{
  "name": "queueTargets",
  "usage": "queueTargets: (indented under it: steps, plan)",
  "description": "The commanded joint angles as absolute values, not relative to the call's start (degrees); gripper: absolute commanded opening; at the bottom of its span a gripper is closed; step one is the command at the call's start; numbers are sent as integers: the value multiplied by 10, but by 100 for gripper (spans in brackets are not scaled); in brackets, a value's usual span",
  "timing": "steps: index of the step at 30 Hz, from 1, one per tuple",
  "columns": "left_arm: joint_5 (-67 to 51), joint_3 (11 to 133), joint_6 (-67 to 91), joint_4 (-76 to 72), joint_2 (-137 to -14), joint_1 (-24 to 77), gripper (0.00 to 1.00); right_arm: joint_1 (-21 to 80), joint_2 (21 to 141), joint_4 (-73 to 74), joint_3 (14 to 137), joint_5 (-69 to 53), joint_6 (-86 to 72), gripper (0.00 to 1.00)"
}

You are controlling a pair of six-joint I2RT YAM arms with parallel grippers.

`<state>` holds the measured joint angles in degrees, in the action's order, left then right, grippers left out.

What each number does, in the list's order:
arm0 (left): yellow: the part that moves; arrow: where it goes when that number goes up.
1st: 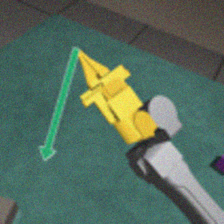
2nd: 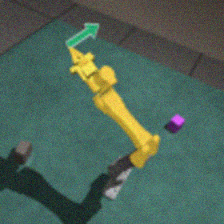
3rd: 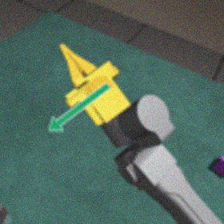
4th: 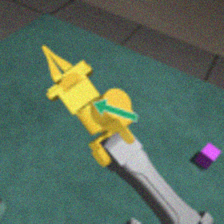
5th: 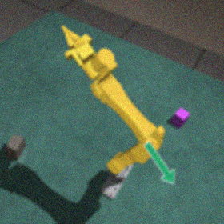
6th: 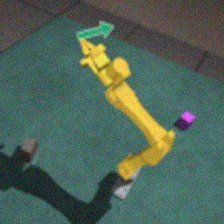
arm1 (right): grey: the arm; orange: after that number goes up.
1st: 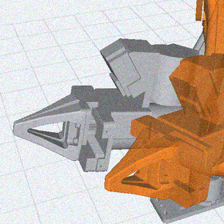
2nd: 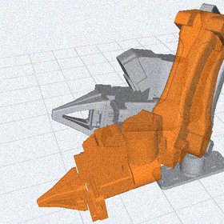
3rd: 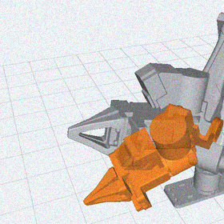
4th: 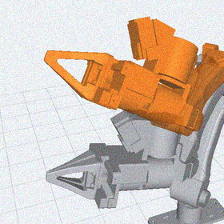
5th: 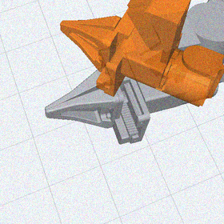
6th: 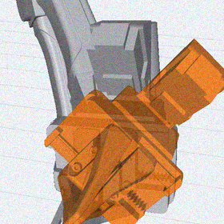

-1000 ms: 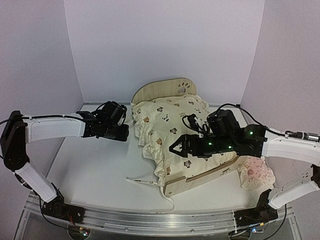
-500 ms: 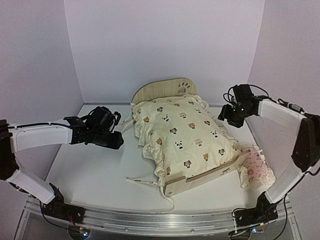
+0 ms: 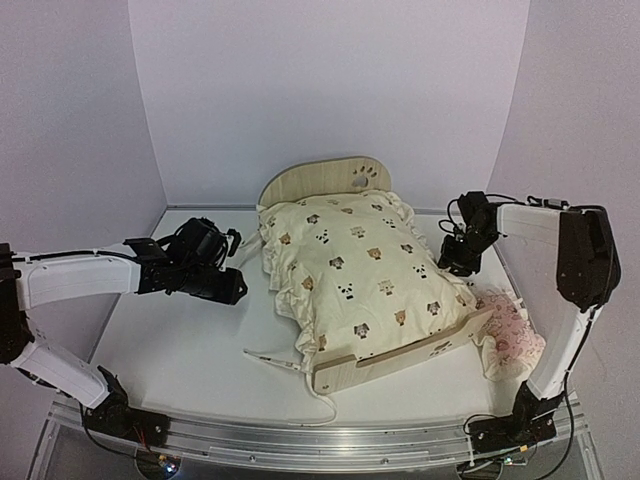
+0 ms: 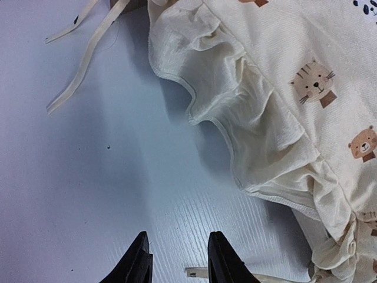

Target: Set up the pet bed

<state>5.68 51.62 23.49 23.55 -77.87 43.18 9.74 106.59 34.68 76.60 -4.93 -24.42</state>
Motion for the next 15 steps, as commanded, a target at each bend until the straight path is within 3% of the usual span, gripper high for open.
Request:
queueTargets:
  steps: [1, 11, 15]
  plan:
    - [75, 535, 228, 240, -774, 433, 34, 159, 1049, 370, 749, -180, -231, 37]
    - [147, 585, 231, 370, -719, 433, 35, 355, 1026, 322, 727, -151, -308, 37]
    - [171, 601, 229, 399, -700, 433, 36, 417, 1047, 290, 773, -183, -308, 38]
